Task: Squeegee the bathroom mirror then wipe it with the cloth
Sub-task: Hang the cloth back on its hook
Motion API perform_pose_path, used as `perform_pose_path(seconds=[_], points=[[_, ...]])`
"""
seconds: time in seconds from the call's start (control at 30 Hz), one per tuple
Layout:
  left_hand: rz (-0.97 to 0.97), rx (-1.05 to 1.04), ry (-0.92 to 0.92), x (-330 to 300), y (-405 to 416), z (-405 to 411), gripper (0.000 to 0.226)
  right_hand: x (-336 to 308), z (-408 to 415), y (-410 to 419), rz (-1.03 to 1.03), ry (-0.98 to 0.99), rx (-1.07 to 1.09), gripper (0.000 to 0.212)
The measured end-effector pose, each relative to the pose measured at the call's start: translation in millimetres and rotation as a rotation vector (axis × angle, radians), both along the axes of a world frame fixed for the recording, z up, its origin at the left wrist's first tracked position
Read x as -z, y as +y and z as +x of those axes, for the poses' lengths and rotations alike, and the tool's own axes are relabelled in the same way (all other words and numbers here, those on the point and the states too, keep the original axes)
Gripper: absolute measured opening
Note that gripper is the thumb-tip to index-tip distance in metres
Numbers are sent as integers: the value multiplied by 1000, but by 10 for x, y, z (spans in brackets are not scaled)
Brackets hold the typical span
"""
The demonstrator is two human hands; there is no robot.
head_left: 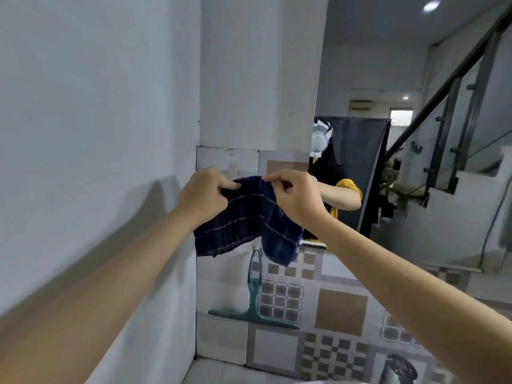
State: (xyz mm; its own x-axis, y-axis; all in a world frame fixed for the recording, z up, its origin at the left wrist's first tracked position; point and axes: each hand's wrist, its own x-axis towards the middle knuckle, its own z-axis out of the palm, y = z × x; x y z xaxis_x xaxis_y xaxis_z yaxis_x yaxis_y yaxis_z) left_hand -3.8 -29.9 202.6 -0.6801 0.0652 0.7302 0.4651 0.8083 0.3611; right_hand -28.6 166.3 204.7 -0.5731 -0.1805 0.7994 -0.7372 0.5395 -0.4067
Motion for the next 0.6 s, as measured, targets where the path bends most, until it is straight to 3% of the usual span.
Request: perform_pose_path(seconds=[0.1,0.23,0.37,0.6], points=[[-160,-140,129,-110,-140,-78,47,-180,-153,-67,282,197,23,27],[-352,-272,235,-237,-238,-201,37,-362,-343,-188,448,270,31,27],[-439,-424,178,-376,-262,-326,41,-503,-457,-357,496,274,105,31],[-390,-521,31,-509,-241,-569,36,-659,-643,-554,476,138,101,35]])
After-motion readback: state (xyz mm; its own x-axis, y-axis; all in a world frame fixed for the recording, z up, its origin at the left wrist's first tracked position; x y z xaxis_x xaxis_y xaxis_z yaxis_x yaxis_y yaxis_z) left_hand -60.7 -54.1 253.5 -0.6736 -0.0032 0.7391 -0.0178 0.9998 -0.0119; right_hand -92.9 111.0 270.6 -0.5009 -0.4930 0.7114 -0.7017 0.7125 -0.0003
